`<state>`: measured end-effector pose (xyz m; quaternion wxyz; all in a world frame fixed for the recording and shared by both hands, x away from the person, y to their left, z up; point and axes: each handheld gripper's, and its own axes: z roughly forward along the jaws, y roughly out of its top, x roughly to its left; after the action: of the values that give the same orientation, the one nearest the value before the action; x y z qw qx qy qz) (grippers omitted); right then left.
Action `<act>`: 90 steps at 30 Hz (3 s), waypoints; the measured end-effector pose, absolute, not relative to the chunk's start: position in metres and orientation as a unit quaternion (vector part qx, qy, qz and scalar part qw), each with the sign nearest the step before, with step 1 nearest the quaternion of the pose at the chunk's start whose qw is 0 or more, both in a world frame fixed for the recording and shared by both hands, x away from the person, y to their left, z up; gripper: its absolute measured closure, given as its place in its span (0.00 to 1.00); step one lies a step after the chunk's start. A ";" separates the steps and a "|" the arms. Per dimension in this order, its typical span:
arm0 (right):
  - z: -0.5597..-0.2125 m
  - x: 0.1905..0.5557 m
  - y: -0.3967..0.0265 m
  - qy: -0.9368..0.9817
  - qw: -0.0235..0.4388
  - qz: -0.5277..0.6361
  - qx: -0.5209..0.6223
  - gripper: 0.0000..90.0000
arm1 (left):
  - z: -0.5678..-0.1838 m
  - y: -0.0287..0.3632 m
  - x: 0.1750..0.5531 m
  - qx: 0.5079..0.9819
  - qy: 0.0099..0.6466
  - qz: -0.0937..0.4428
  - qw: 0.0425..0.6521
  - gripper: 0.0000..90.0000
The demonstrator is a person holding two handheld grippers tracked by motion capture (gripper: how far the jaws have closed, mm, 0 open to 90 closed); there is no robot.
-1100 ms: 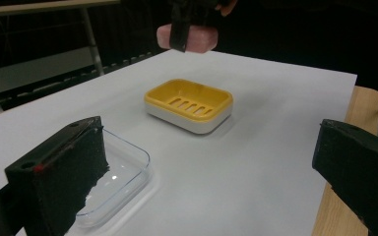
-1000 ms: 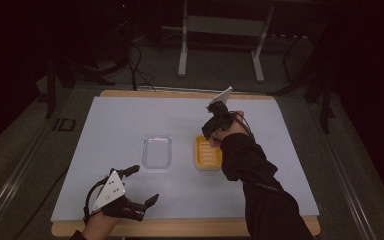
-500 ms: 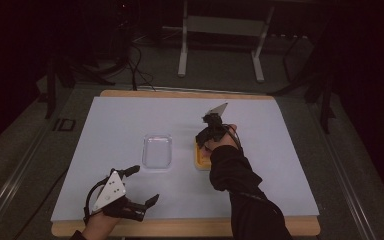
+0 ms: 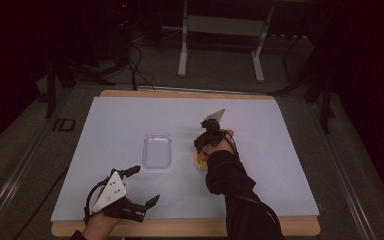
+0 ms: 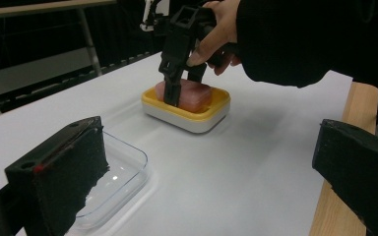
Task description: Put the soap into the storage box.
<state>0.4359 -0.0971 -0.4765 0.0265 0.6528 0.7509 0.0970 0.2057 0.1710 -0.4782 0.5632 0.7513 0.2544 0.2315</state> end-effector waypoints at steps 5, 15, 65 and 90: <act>-0.481 0.437 -0.098 0.750 0.023 0.093 0.655 0.41 | -0.478 0.171 0.206 0.752 0.253 0.231 0.563 0.00; -0.486 0.438 -0.099 0.750 0.015 0.087 0.656 0.40 | -0.478 0.170 0.206 0.755 0.250 0.230 0.560 0.00; -0.432 0.393 -0.180 0.884 0.070 0.253 0.386 0.15 | -0.481 0.173 0.204 0.758 0.261 0.235 0.550 0.00; -0.465 0.343 -0.260 0.863 0.099 0.282 0.407 0.16 | -0.482 0.174 0.204 0.759 0.265 0.238 0.544 0.00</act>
<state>0.3430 -0.2604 -0.4647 0.0989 0.4067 0.8632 0.2825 0.2042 0.1738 -0.4823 0.5445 0.7593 0.2653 0.2378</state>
